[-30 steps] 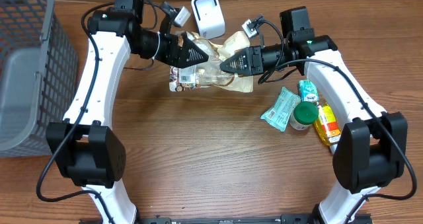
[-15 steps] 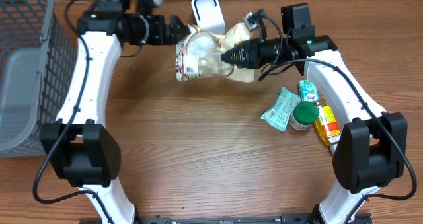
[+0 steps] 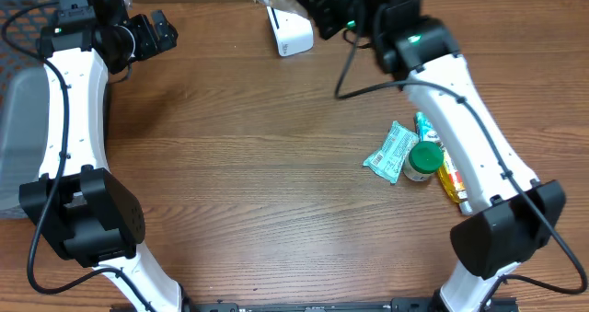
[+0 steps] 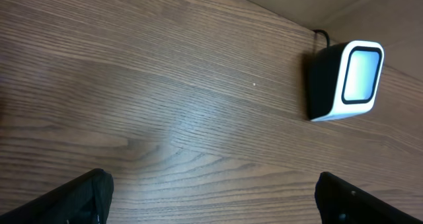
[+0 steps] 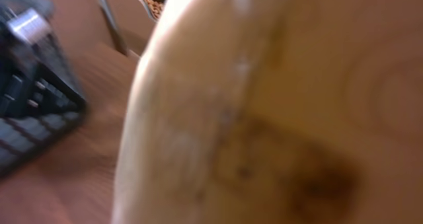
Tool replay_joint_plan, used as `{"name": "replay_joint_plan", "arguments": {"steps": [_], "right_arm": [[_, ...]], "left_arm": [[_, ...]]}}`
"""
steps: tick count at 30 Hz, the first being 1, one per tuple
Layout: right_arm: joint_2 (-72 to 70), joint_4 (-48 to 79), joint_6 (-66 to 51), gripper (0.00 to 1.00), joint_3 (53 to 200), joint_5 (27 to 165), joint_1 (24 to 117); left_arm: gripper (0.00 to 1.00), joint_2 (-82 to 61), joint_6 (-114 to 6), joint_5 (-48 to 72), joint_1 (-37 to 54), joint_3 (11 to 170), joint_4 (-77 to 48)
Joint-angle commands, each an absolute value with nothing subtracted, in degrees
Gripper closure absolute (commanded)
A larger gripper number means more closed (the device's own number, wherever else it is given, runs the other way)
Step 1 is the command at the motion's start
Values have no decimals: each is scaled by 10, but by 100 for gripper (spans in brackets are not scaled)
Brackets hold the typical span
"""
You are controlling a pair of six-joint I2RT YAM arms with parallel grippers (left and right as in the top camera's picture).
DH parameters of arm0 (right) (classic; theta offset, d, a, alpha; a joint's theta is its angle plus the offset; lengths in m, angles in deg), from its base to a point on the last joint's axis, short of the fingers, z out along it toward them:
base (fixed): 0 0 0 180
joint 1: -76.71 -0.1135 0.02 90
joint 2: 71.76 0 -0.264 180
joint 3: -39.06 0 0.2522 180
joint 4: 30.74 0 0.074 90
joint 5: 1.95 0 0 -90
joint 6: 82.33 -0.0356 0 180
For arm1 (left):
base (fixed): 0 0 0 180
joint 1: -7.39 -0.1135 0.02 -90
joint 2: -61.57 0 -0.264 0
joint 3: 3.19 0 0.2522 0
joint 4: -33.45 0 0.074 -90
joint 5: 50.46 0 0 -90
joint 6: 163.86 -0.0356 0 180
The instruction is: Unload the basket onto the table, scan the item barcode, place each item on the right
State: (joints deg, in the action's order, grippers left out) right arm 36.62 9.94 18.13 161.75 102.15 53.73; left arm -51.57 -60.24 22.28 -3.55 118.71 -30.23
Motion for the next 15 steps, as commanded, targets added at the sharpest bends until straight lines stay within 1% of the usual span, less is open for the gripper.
{"name": "replay_joint_plan", "arguments": {"steps": [1,3,5,10,15], "right_arm": [[381,66,332,96,1626,837,499],[403,45,363,96,1627,792,491],[425,25,367,96,1627,759,490],[479,-13,371,96,1627,754,495],[528,-65,437,96,1627,754,494]], "left_arm": [[0,-506,-593,236,-37,1187,-302],[0,-506,-593,236,-36,1187,-302],[0,-506,-593,236,-36,1187,-302],[0,-506,-593,236,-36,1187,-302],[0,-506,-593,236,-36,1187,-302]]}}
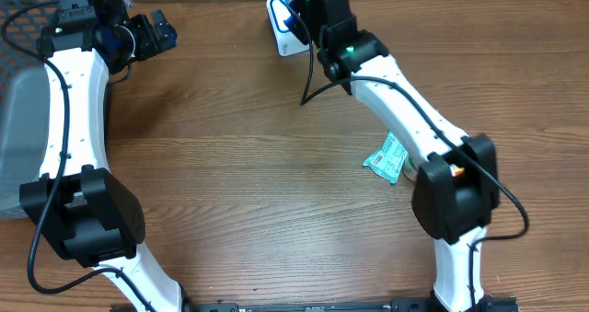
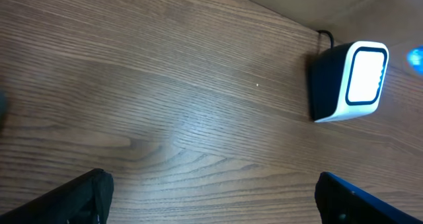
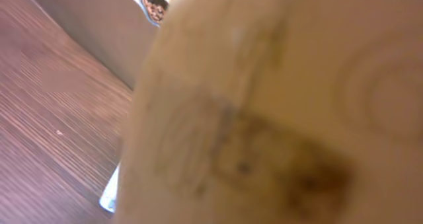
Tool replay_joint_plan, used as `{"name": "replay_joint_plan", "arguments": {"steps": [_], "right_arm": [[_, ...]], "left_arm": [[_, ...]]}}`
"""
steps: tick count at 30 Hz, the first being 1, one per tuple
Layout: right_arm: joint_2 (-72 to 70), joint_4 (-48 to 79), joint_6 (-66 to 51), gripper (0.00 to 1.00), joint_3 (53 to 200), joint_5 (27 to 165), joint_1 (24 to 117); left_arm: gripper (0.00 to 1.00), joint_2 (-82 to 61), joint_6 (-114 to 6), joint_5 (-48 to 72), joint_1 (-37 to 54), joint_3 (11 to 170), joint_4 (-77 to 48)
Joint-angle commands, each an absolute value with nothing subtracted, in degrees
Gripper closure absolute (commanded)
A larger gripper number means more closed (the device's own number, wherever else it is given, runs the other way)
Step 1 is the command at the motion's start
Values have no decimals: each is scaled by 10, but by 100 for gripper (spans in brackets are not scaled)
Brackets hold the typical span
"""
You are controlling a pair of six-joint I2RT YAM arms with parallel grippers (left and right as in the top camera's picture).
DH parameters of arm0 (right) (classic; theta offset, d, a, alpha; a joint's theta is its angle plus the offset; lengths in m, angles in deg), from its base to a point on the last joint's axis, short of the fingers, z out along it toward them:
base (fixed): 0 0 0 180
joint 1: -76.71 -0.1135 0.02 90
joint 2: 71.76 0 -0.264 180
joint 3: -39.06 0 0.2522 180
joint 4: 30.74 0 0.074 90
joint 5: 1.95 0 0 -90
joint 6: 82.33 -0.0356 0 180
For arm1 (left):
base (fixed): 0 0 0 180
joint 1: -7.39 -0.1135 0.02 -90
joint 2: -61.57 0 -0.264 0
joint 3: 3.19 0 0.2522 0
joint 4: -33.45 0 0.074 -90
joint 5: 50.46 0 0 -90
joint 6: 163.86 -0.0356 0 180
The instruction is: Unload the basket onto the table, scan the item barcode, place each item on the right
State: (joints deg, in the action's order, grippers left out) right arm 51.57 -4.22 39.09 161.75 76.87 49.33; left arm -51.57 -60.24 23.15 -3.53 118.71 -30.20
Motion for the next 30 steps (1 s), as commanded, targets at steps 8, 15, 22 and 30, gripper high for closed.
{"name": "replay_joint_plan", "arguments": {"steps": [8,15,22,30], "right_arm": [[560,-114,511,96,1627,735,495],[563,-108,523,96,1626,737,491],[563,-98,523,96,1626,751,492],[563,-54,523,96,1618,756,490]], "left_arm": [[0,-506,-593,236,-36,1187,-302],[0,-506,-593,236,-36,1187,-302],[1,-506,-593,236,-36,1187,-302],[0,-506,-593,236,-36,1187,-302]]}}
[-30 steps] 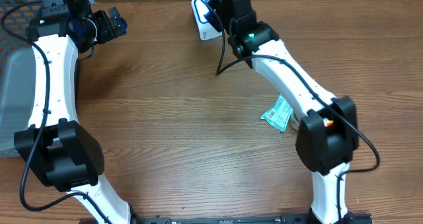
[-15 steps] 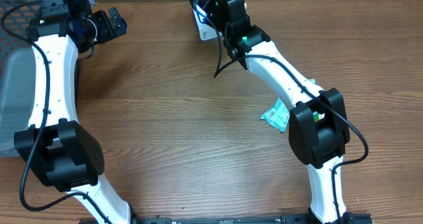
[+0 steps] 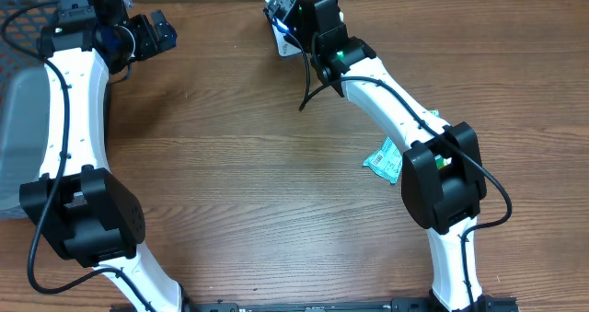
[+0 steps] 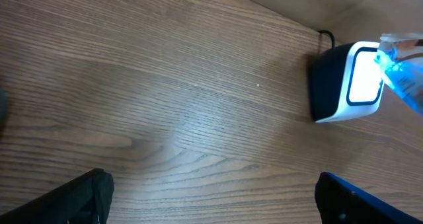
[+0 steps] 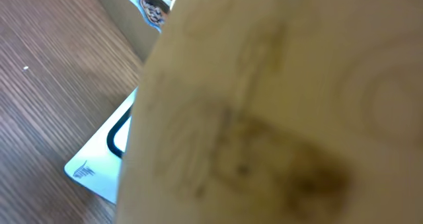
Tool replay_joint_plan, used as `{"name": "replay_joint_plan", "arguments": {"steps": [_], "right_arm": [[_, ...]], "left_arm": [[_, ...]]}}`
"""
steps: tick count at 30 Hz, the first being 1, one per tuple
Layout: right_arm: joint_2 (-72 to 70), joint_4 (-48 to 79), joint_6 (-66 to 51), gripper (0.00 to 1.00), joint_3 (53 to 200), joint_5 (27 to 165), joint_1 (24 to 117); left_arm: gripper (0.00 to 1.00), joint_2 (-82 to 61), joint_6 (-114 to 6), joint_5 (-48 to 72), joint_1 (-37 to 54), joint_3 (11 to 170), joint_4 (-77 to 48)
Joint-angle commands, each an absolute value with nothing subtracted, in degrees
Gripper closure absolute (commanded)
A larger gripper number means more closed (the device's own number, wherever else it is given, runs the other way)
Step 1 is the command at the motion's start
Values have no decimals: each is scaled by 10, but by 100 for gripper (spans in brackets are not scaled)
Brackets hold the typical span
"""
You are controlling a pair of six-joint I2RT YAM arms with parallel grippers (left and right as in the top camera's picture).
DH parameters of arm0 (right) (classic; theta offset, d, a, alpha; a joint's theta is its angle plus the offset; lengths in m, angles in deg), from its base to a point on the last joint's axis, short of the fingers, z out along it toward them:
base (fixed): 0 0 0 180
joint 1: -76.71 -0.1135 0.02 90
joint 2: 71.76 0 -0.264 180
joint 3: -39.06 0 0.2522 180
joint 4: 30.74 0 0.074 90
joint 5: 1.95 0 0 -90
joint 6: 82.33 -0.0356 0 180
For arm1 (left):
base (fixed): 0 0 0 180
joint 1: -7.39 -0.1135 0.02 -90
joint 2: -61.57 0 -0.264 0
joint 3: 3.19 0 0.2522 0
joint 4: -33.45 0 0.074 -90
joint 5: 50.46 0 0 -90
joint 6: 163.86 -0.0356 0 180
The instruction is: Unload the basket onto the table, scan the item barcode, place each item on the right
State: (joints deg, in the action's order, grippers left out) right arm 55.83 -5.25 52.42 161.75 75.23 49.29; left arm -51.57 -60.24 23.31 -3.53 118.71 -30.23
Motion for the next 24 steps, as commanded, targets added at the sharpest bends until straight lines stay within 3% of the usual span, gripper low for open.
{"name": "replay_joint_plan", "arguments": {"steps": [1,24], "right_arm": [[563,-54,517,96,1616,757,490],[563,8,434,96,1615,791,489]], "left_arm": [[0,-506,-593,236,-36,1187,-302],[0,-506,-593,236,-36,1187,-302]]}}
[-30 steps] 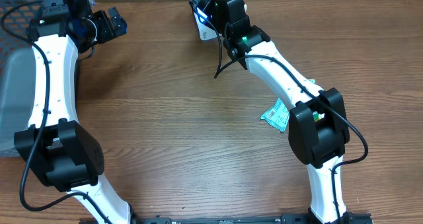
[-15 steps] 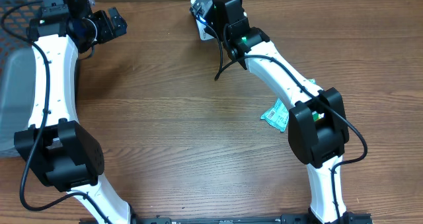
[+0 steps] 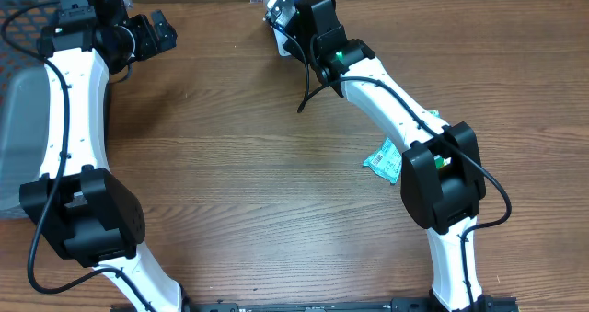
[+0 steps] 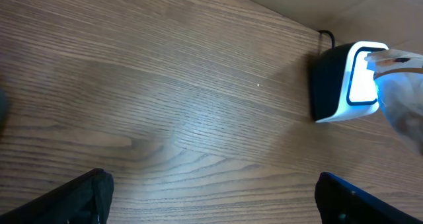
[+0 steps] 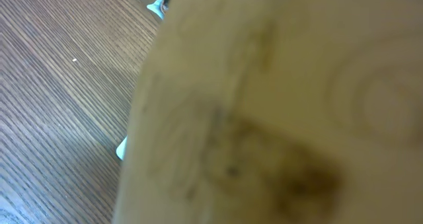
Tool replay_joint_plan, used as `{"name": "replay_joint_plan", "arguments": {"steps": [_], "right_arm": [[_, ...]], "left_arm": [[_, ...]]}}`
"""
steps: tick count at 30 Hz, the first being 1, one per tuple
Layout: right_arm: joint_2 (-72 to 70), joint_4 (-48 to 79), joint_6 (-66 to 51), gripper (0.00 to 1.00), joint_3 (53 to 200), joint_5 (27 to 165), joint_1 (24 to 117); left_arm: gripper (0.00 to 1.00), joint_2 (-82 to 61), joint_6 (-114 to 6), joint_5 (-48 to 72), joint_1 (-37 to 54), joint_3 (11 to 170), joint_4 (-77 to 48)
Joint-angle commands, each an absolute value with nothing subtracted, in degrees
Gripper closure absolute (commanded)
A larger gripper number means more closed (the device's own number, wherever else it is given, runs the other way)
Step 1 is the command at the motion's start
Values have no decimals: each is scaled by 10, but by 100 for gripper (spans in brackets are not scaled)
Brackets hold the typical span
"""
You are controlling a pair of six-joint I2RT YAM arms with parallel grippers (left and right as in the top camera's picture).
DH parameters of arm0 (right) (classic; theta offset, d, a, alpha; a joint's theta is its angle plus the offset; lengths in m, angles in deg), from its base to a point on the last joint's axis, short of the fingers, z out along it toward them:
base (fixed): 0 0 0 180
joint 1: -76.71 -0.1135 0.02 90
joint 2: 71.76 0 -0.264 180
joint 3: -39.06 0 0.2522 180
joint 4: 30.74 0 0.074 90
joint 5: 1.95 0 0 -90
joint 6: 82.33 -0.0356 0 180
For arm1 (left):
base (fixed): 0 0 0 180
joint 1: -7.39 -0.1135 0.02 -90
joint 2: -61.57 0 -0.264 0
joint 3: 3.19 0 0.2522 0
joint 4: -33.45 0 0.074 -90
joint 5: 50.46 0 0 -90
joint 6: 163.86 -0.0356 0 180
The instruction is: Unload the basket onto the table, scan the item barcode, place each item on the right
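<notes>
The scanner [image 4: 334, 85] is a black box with a lit white face, standing at the table's far edge. Only a sliver of the scanner [image 3: 280, 38] shows in the overhead view. A pale crinkled snack packet [image 4: 400, 95] hangs right in front of that face. My right gripper [image 3: 296, 10] is shut on the packet above the scanner. In the right wrist view the packet [image 5: 277, 112] is a tan blur that fills the frame and hides the fingers. My left gripper [image 4: 211, 197] is open over bare wood, well left of the scanner, and holds nothing.
A green packet [image 3: 385, 157] and a green tube [image 3: 429, 121] lie at the right, partly under my right arm. A grey bin [image 3: 17, 119] and a black wire basket [image 3: 18, 22] stand at the left edge. The scanner's cable [image 4: 322, 34] runs off behind it.
The packet has shifted a little further across the scanner's lit face; more of it shows in the left wrist view, and its blue glow is gone. The left arm has not moved.
My right gripper held the packet at the back, to the right of the scanner. Then it was over the scanner. Later the packet's edge showed in front of the lit face, glowing blue. Now it covers more of the face. The left gripper stayed open throughout.
</notes>
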State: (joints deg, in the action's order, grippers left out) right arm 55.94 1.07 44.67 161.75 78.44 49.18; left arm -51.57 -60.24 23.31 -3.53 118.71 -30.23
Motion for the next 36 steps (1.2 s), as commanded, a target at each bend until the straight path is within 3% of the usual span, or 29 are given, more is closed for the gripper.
{"name": "replay_joint_plan", "arguments": {"steps": [1,11,18,21,25,28,31,32,33,34,36], "right_arm": [[563,3,434,96,1615,791,489],[430,40,226,96,1617,797,492],[351,289,127,96,1617,982,530],[357,452,120,92,1605,1076,553],[357,531,120,92,1546,1078,563],[357,524,122,92,1499,1074,563],[357,497,122,81,1457,1045,563],[357,488,122,52,1448,1029,563],[357,467,122,10,1436,1002,563],[357,455,121,0,1431,989,563],[357,433,121,0,1427,968,563]], "left_arm": [[1,-506,-593,236,-36,1187,-302],[0,-506,-593,236,-36,1187,-302],[0,-506,-593,236,-36,1187,-302],[1,-506,-593,236,-36,1187,-302],[0,-506,-593,236,-34,1187,-302],[0,-506,-593,236,-35,1187,-302],[1,-506,-593,236,-35,1187,-302],[0,-506,-593,236,-35,1187,-302],[0,-506,-593,236,-35,1187,-302],[0,-506,-593,236,-35,1187,-302],[0,-506,-593,236,-35,1187,-302]]}}
